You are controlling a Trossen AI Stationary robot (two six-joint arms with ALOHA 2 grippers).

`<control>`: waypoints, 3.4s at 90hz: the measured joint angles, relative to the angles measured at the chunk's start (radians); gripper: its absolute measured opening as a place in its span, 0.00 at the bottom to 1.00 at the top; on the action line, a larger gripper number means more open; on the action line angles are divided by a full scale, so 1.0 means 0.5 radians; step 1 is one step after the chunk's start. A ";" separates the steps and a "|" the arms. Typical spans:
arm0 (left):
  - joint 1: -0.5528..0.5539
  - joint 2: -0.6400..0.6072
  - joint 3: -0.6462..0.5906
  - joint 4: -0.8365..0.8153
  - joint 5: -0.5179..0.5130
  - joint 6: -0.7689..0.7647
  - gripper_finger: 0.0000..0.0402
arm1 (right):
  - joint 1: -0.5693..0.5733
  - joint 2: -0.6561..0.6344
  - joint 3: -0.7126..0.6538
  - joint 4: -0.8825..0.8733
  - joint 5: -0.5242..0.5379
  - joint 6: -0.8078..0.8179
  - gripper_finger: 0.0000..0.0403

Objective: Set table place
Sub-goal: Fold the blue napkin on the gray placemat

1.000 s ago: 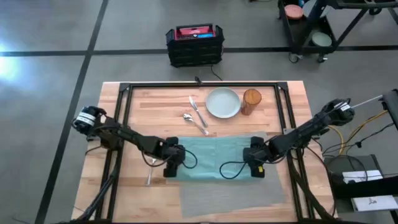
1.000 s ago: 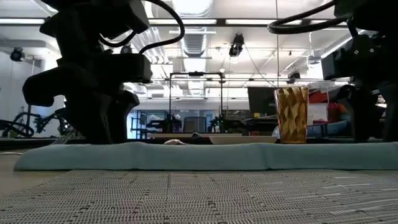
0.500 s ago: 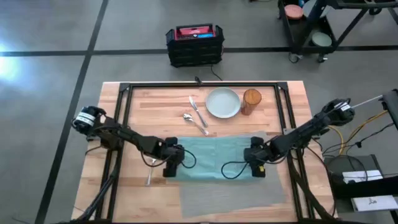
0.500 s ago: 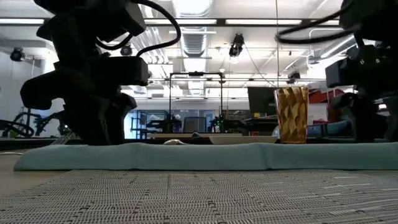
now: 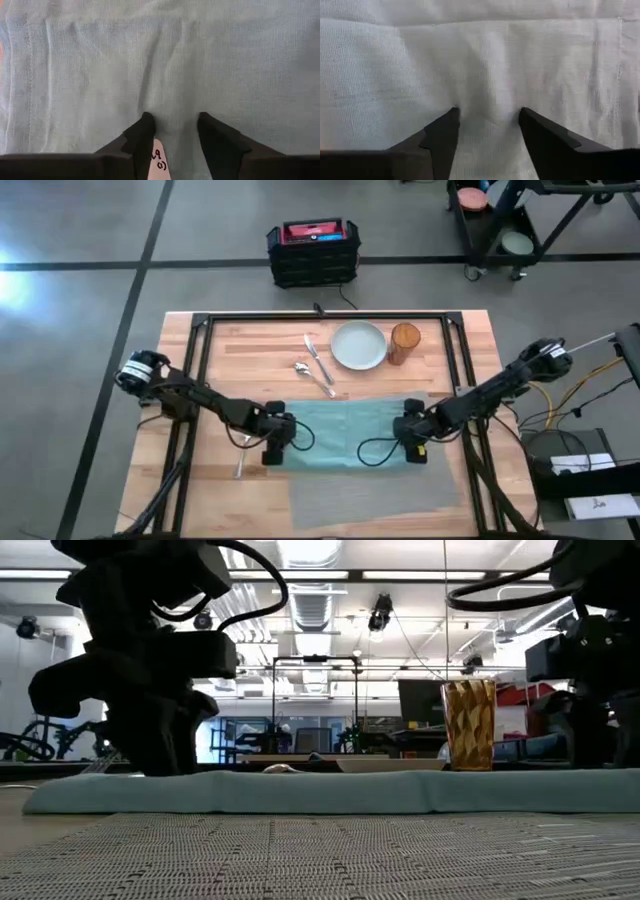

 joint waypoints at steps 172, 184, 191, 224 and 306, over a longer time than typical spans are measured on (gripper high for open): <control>-0.019 -0.744 0.614 -0.964 -0.087 -0.158 0.00 | 0.007 -0.529 0.928 -1.173 0.103 0.075 0.00; -0.072 -0.745 0.650 -0.951 -0.045 -0.256 0.00 | 0.077 -0.535 0.928 -1.168 -0.002 0.195 0.00; -0.131 -0.745 0.650 -0.943 -0.021 -0.349 0.00 | 0.150 -0.529 0.922 -1.147 -0.054 0.295 0.00; -0.524 -0.510 0.446 -0.313 0.095 -0.762 0.00 | 0.629 -0.384 0.792 -0.678 -0.104 0.742 0.00; -0.355 -0.162 0.011 0.036 0.101 -0.526 0.00 | 0.576 -0.163 0.166 -0.506 0.132 0.968 0.00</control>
